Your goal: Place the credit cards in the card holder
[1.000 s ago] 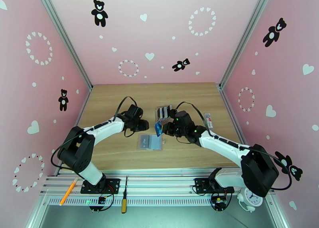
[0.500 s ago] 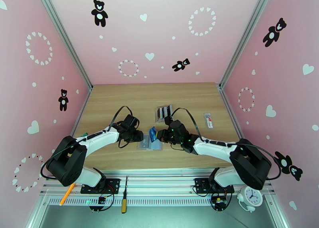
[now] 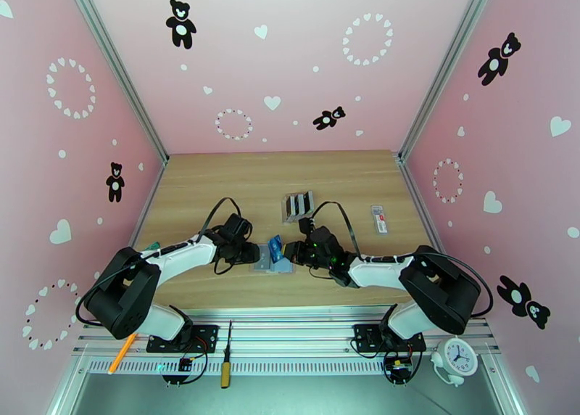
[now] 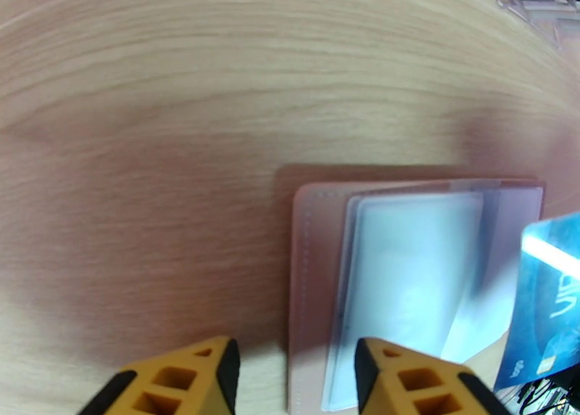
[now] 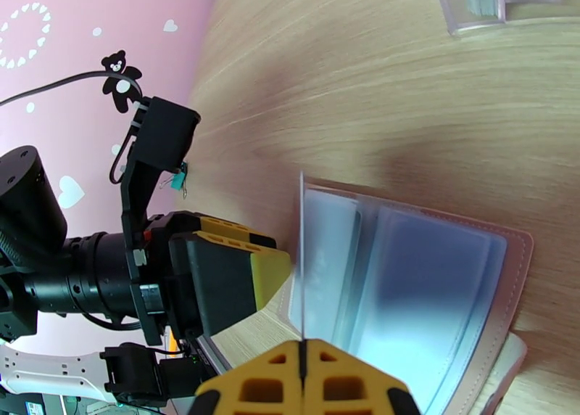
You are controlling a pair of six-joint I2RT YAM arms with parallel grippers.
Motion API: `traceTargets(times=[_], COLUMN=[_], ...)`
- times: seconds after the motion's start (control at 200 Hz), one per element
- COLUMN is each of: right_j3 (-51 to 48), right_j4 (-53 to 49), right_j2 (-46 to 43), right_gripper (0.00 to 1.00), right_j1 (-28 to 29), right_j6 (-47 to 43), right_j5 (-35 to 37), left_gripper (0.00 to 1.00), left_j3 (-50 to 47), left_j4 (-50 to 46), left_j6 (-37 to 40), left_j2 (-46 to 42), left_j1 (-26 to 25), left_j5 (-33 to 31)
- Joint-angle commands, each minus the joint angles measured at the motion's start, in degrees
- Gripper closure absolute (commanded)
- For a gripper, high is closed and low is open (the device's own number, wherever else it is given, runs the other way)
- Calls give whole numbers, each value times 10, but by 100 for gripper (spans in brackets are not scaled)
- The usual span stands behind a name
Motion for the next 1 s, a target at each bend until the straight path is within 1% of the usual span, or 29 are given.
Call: traceTargets(times=[0.0, 0.135, 0.32, 0.511, 0.996], right_j3=[-15, -24, -35, -46, -50], right_j4=[45, 61, 67, 68, 64], right_j2=[18, 28, 29, 24, 24], right_gripper=[100, 100, 100, 100, 100], right_j1=[4, 6, 6, 6, 5], right_j6=[11, 17, 20, 22, 26], right_j5=[-8, -11, -11, -10, -10], left_gripper=[53, 54, 59, 67, 68], left_j3=[-10, -14, -19, -20, -28], left_j4=[18, 20, 26, 25, 31], left_j6=[-6, -7, -12, -13, -16], left_j2=[-3, -3, 2, 9, 12], left_j1=[-6, -7, -8, -8, -8], left_j5=[22, 21, 23, 22, 22])
